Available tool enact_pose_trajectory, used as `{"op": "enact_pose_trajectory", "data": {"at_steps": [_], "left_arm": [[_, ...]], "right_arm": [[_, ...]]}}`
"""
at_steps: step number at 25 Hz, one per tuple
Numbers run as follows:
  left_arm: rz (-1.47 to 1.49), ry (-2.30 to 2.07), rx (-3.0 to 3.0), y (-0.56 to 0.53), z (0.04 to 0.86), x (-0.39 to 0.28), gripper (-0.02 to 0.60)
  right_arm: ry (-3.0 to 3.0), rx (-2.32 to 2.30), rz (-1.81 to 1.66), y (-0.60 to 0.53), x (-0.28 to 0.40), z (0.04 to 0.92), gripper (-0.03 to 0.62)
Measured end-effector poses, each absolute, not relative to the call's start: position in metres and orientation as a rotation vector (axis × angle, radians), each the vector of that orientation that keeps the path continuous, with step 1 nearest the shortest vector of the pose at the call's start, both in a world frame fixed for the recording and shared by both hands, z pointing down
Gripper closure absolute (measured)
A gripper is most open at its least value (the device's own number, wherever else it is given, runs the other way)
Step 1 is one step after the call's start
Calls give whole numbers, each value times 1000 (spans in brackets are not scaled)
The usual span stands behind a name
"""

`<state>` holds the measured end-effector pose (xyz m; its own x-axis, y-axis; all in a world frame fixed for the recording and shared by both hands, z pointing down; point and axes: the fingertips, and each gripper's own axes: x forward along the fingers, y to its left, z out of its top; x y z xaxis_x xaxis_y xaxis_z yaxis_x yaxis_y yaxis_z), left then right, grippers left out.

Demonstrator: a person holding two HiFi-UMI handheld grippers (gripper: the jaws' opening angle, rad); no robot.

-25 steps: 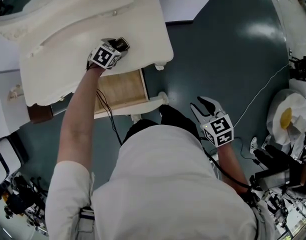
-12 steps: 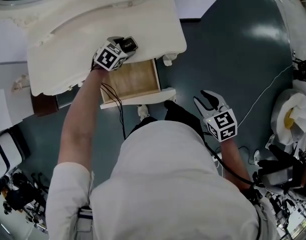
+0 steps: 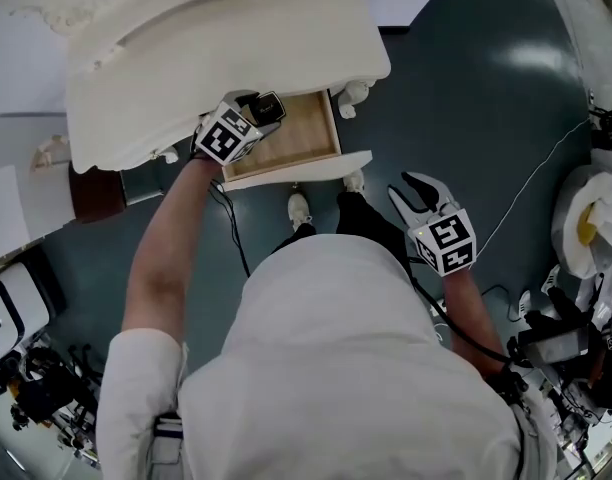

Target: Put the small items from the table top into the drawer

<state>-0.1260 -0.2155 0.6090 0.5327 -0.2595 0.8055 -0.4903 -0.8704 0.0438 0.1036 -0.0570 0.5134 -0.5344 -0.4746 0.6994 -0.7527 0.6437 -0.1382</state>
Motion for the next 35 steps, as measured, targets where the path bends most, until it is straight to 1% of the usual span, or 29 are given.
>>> {"op": "enact_pose_trajectory", "data": {"at_steps": [6,11,18,25,35], "left_arm": [[1252,-547,2508,-174,632,-122,253],[1255,-506,2499,-164,658,-105,253],[1272,-589,2416,-182,701,-85,253],[1293,-690,2329,-207,738,-64,253],[1282,-857,2225,-240,777,-64,253]], "right_arm": [[-2198,990,594,-25,95,517,453],[-2156,1029,617,-5,106,520,453],[-2091,1073,644,6,138,518,453],[-2052,1061,668,-7,173,516,453],[-2021,987,687,-38,210,524,453]]}}
